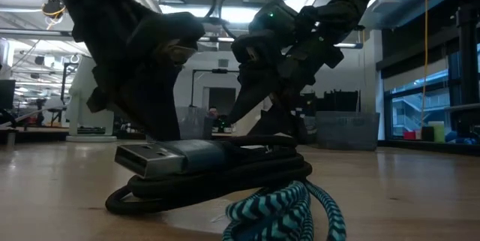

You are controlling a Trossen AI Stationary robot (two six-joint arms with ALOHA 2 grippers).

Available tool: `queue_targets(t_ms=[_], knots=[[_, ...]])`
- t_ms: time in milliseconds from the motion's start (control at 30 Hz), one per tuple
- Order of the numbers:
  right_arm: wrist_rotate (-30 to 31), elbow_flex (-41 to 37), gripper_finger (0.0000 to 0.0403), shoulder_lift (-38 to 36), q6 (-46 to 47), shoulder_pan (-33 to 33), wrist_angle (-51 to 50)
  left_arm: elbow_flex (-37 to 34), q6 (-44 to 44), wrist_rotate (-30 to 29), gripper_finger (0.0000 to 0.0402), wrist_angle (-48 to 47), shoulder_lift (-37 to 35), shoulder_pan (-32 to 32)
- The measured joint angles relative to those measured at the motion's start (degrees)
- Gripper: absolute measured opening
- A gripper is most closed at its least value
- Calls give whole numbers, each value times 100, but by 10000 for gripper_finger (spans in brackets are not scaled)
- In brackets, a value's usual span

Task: Pick and place items into bin
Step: Put the card reader box into the left black bin

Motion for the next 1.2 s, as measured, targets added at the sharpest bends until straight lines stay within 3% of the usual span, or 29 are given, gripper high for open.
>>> queue_targets(t_ms=[600,700,900,1200], knots=[[-718,-2,218,-2,133,146,-81,2,141,594,31,-182,-19,79],[-641,-2,218,-2,61,155,-79,-9,202,429,31,-172,-76,93],[-605,-2,218,-4,21,136,-52,2,746,-459,31,-430,-430,204],[-607,-2,218,-4,-135,27,-42,28,772,-87,31,-418,-564,376]])
